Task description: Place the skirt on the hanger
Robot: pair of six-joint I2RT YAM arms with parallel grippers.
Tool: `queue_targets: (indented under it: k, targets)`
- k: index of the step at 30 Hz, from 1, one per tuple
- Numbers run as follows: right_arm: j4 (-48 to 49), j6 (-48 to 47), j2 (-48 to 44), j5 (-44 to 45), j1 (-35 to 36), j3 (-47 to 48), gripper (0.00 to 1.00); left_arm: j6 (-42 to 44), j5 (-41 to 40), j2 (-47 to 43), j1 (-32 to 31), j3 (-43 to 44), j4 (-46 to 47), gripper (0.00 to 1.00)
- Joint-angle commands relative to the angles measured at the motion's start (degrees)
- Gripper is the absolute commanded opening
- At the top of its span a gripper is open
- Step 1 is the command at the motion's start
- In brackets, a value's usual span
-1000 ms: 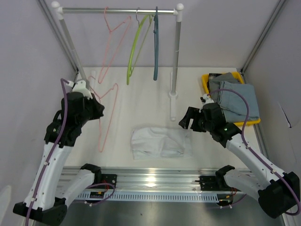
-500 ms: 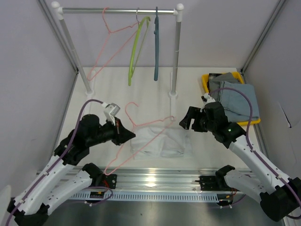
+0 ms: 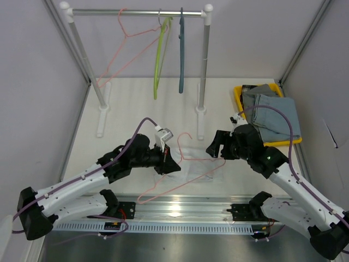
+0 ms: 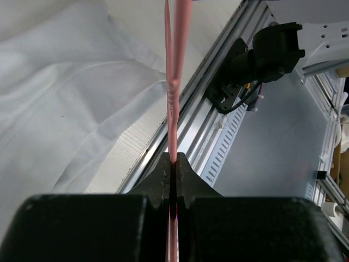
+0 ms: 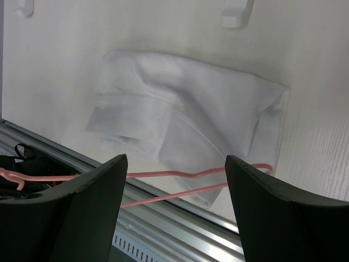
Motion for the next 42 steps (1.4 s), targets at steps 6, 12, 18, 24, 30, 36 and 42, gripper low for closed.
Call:
queue_targets:
  k: [6, 12, 18, 24, 30, 36, 42]
  targets:
    - [-2.11, 3.57, -2.47, 4.64, 2.75, -1.77, 0.77, -3.72, 7.26, 3.78, -0.68, -5.78, 15.26, 0.0]
    - [-1.41, 4.97, -3.43, 4.81, 3.98, -5.99, 0.74, -4.86, 8.83, 4.92, -0.94, -8.34, 19.12, 0.0]
    - [-0.79, 6.99, -3.7, 5.86, 6.7, -8.8, 0.66, -6.27, 9.46, 7.11, -0.94, -11.59, 22.81, 0.0]
    - [-0.27, 9.63, -3.17, 9.03, 11.88, -10.91, 0.59, -6.19, 8.93, 10.89, -0.94, -12.12, 25.19, 0.0]
    - [-0.97, 12.35, -4.93, 11.67, 15.4, -13.46, 0.57, -5.57, 6.74, 12.65, -0.94, -11.33, 25.72, 0.0]
    - [-0.18, 15.34, -5.11, 12.81, 18.57, -14.96, 0.58, -4.69, 7.26, 13.62, -0.5, -10.45, 26.16, 0.0]
    - [0.79, 16.23, -3.7, 14.3, 19.98, -16.28, 0.57, -4.25, 7.88, 13.27, 1.25, -9.92, 25.9, 0.0]
